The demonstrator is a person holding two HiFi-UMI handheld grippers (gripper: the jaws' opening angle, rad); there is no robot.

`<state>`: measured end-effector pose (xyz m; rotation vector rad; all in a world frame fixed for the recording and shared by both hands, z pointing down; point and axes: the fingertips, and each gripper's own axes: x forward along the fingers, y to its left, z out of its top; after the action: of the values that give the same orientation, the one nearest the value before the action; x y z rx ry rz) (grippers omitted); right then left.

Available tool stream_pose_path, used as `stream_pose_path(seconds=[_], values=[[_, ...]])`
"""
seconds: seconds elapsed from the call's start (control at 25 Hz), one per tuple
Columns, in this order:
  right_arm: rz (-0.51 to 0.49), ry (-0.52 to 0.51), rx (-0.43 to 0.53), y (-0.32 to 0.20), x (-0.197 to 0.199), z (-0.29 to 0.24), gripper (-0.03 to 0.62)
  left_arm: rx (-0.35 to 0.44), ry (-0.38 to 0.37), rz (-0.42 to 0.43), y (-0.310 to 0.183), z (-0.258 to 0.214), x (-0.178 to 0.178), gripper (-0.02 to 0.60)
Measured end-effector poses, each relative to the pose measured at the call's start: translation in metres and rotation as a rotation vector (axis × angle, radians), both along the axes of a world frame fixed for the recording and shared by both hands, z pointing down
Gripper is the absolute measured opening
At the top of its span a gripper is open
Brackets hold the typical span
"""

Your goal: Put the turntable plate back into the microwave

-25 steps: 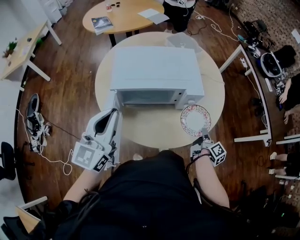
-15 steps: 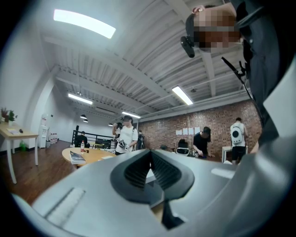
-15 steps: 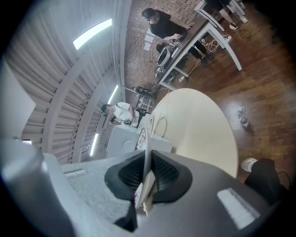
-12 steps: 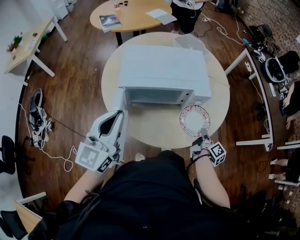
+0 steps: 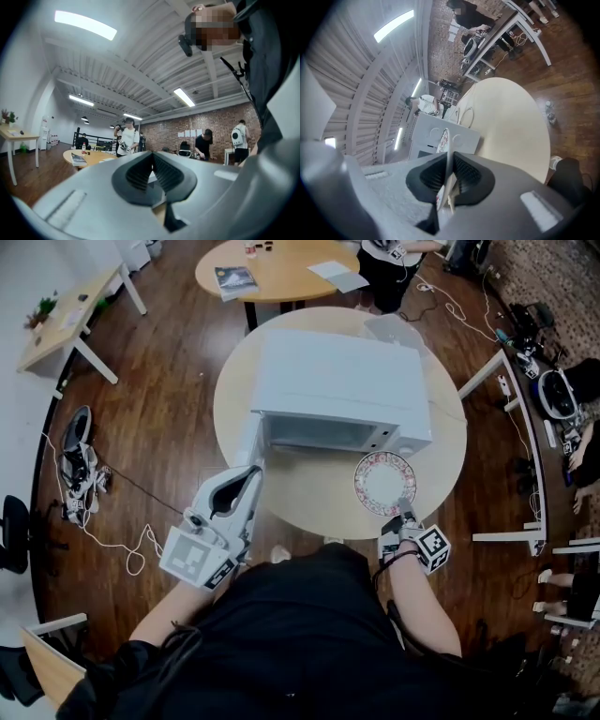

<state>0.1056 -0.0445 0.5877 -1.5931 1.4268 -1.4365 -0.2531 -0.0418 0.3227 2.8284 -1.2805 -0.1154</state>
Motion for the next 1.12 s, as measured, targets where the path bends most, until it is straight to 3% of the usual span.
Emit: stream_pose_path(seconds=[1.12], values=[[-0.265,-0.004,0.001,-0.033,-0.094,0.006,0.020,-0.032,0.018,-0.063,0.010,0.011,-0.012,0.003]])
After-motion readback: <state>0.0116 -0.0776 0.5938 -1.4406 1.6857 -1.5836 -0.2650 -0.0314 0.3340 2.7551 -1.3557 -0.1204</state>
